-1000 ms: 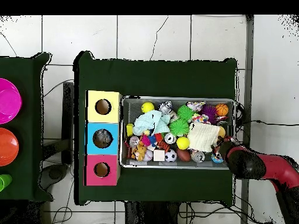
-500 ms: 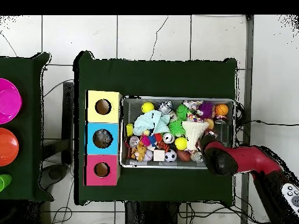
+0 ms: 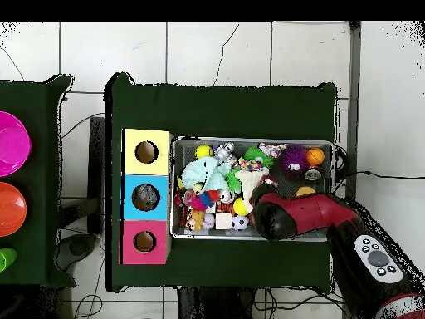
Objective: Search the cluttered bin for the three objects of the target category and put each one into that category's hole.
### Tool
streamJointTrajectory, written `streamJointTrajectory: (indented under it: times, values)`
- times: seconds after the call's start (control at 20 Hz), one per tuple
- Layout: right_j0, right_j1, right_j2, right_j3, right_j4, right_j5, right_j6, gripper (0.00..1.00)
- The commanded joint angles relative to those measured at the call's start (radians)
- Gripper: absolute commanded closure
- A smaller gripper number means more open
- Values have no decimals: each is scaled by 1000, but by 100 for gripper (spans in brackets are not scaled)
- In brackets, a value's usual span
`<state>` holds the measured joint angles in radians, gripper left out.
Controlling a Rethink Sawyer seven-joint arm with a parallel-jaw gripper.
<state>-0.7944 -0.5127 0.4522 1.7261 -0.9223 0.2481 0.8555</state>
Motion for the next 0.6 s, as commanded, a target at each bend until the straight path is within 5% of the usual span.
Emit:
streamJointTrajectory:
  times: [0.05,0.6]
  values:
    - [135,92,17,-2,171,24,329,0]
    - [226,61,-64,-37,356,49,293,0]
